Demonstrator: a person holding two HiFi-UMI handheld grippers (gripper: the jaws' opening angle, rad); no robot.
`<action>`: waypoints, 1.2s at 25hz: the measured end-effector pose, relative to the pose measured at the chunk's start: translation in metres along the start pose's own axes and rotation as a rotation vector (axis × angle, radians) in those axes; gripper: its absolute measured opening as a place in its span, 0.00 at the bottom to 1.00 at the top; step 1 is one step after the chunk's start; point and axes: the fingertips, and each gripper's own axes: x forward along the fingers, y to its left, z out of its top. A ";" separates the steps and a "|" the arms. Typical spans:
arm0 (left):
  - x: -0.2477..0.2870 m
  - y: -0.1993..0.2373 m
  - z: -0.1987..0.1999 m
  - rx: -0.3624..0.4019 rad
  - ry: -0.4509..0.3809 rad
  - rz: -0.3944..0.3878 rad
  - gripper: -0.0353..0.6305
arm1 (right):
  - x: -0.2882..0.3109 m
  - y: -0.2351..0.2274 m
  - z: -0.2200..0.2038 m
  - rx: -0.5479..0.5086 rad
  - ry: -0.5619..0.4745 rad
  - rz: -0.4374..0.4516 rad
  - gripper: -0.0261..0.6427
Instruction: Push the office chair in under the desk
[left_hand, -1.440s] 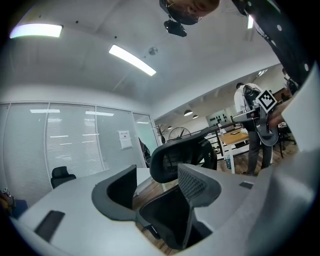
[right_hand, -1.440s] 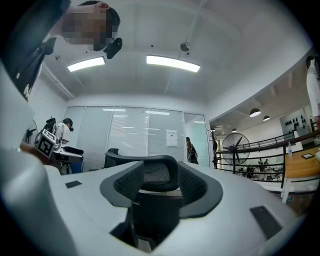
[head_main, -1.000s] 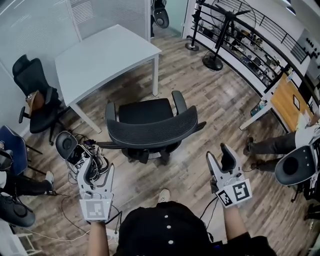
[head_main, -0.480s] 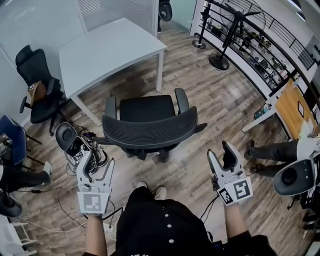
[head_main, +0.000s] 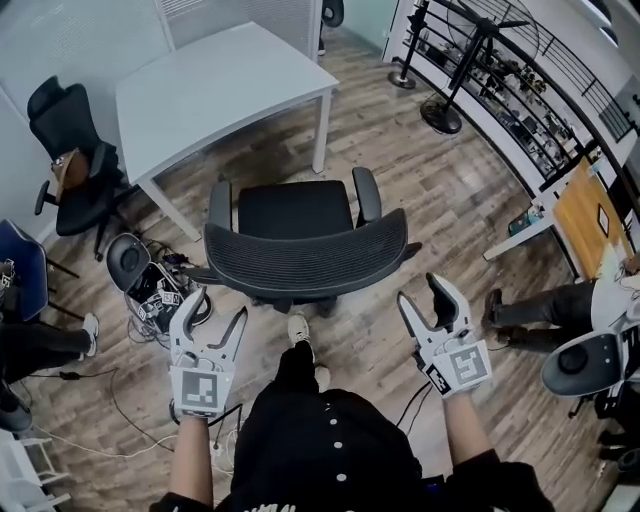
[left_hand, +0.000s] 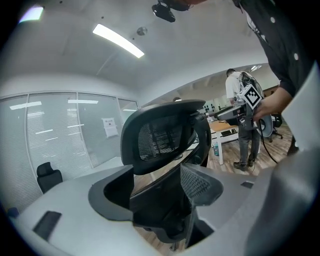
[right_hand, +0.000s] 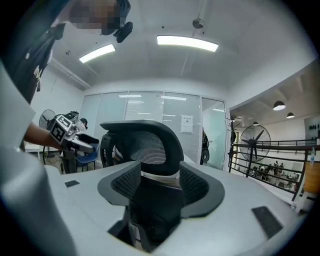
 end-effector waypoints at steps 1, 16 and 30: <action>0.003 -0.001 -0.002 0.023 0.010 -0.007 0.50 | 0.004 0.001 -0.001 -0.024 0.015 0.010 0.42; 0.047 -0.015 -0.042 0.380 0.215 -0.093 0.50 | 0.060 0.022 -0.055 -0.635 0.298 0.124 0.43; 0.059 -0.018 -0.046 0.326 0.231 -0.108 0.44 | 0.079 0.018 -0.071 -0.571 0.348 0.141 0.43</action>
